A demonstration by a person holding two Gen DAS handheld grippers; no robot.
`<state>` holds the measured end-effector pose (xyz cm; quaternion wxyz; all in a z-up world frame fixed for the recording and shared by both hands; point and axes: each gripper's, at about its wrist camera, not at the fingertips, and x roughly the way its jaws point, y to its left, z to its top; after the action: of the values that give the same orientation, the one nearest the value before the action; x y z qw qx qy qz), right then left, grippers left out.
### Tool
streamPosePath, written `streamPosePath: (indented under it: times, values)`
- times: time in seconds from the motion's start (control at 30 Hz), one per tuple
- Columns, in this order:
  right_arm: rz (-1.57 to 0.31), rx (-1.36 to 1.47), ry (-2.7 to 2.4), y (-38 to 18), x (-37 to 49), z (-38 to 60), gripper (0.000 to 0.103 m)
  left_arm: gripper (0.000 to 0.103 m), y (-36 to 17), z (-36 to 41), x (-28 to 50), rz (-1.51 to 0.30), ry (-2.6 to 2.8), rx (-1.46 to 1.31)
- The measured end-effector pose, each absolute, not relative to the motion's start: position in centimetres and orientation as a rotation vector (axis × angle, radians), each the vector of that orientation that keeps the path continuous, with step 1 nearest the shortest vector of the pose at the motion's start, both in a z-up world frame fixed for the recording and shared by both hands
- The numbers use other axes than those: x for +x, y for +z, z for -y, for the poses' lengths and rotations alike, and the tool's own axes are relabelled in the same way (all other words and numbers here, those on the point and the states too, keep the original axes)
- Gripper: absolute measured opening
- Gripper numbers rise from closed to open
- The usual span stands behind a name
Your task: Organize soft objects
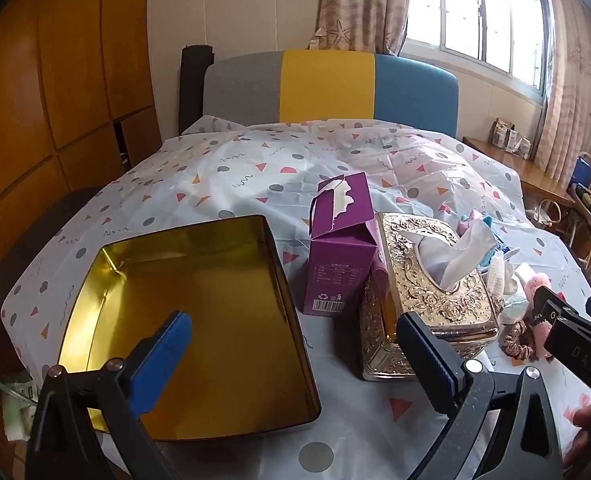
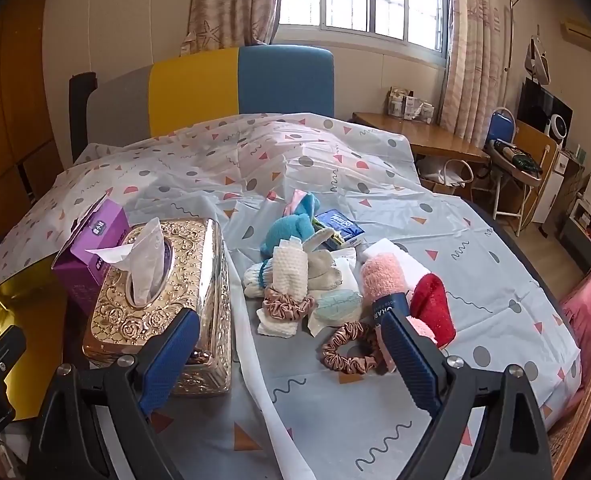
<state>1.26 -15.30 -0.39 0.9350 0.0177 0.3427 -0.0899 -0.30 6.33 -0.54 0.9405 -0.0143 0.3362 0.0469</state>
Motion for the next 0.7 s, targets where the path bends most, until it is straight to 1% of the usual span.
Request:
streamPosePath:
  times: [0.7]
  values:
    - [-0.696,0.040,-0.184,-0.28,1.19,15.41,0.094,0.103,-0.63,-6.42,-0.45,-0.690,0.094,-0.028]
